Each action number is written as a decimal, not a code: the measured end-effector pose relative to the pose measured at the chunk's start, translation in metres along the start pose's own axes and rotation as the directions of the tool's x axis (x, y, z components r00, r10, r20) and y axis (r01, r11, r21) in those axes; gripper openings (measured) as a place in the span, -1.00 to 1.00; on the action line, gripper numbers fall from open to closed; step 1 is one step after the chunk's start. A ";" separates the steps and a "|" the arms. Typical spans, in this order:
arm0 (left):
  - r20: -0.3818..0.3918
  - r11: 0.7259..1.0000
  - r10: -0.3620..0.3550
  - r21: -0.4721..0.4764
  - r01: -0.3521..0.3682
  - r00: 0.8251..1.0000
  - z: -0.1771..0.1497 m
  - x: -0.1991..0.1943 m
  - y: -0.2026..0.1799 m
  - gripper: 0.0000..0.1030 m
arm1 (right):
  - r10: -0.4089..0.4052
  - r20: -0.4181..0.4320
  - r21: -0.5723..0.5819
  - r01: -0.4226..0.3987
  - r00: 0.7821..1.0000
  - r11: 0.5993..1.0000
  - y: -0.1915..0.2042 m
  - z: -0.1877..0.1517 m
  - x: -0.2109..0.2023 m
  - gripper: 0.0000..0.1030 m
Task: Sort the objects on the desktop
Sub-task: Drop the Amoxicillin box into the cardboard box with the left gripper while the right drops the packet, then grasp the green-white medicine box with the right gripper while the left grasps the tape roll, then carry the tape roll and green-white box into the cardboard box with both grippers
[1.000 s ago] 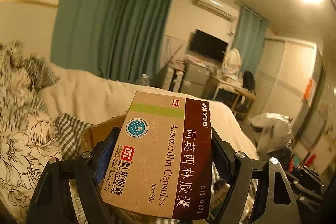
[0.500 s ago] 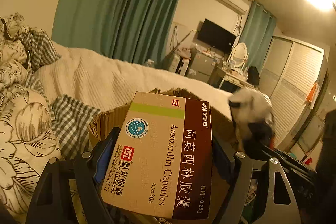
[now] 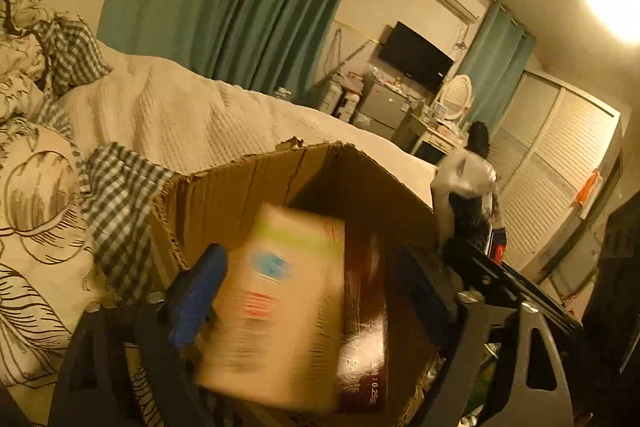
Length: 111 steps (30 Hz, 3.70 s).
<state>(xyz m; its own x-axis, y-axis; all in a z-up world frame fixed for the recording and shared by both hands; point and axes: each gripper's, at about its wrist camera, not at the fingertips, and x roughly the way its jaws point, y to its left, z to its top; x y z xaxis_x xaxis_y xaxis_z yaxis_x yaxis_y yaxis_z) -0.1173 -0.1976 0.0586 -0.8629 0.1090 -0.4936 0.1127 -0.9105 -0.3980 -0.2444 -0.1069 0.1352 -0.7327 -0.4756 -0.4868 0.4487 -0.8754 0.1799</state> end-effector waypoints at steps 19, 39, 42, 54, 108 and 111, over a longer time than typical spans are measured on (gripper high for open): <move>-0.017 0.985 -0.053 0.164 0.055 0.998 -0.023 -0.014 -0.052 1.00 | -0.146 0.056 0.017 0.145 0.988 0.989 -0.036 -0.011 -0.107 0.37; -0.302 0.869 -0.194 0.389 0.307 0.933 -0.160 0.032 -0.141 1.00 | -0.287 -0.066 0.263 0.294 0.956 0.919 -0.148 -0.111 -0.154 0.50; -0.294 0.865 -0.172 0.412 0.287 0.940 -0.169 0.047 -0.134 1.00 | -0.241 -0.062 0.289 0.248 0.969 0.925 -0.149 -0.111 -0.142 0.58; -0.365 0.795 -0.219 0.470 0.382 0.905 -0.193 0.063 -0.138 1.00 | -0.186 -0.083 0.249 0.201 0.979 0.947 -0.149 -0.114 -0.095 0.84; -0.233 0.783 -0.317 0.483 0.392 0.919 -0.163 0.051 -0.132 0.68 | -0.248 -0.007 0.299 0.239 0.969 0.924 -0.174 -0.118 -0.120 0.84; -0.191 0.777 -0.352 0.486 0.400 0.916 -0.153 0.037 -0.130 0.68 | -0.268 0.010 0.285 0.254 0.963 0.924 -0.171 -0.115 -0.125 0.83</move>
<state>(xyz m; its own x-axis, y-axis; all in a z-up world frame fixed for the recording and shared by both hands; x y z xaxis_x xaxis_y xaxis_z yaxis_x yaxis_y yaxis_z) -0.0882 -0.0139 -0.0263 -0.7365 0.4965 -0.4595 -0.4965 -0.8580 -0.1312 -0.1707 0.1121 0.0674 -0.8310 -0.2245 -0.5090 0.0829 -0.9547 0.2858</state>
